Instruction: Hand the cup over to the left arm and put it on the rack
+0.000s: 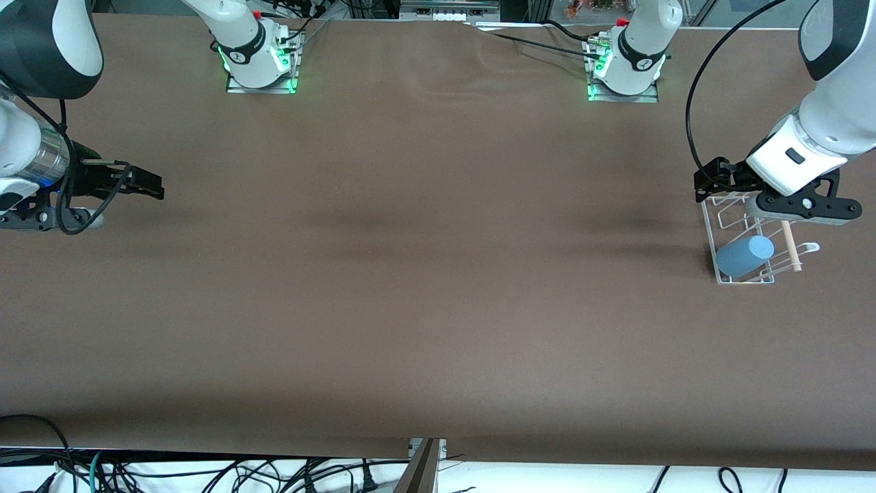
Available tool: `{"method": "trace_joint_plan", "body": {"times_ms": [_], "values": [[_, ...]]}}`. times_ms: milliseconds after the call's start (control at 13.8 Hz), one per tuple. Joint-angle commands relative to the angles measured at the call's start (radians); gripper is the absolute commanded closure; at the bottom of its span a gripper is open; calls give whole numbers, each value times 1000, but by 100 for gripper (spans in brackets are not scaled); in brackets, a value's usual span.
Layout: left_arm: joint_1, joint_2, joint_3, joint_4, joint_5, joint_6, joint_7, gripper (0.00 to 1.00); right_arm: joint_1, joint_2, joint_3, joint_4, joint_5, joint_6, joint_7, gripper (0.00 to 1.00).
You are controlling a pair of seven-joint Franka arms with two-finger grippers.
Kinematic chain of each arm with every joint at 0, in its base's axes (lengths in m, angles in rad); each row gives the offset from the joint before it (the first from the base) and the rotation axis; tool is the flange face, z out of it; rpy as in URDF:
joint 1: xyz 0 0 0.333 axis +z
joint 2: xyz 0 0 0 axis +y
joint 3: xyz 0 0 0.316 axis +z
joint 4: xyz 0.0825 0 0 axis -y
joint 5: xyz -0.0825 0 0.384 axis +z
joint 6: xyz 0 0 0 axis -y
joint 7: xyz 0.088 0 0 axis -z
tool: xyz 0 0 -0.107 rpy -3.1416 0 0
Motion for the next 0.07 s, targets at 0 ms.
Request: {"method": "trace_joint_plan", "body": {"times_ms": [0], "values": [[-13, -34, 13, -36, -19, 21, -6, 0, 1, -6, 0, -4, -11, 3, 2, 1]]}}
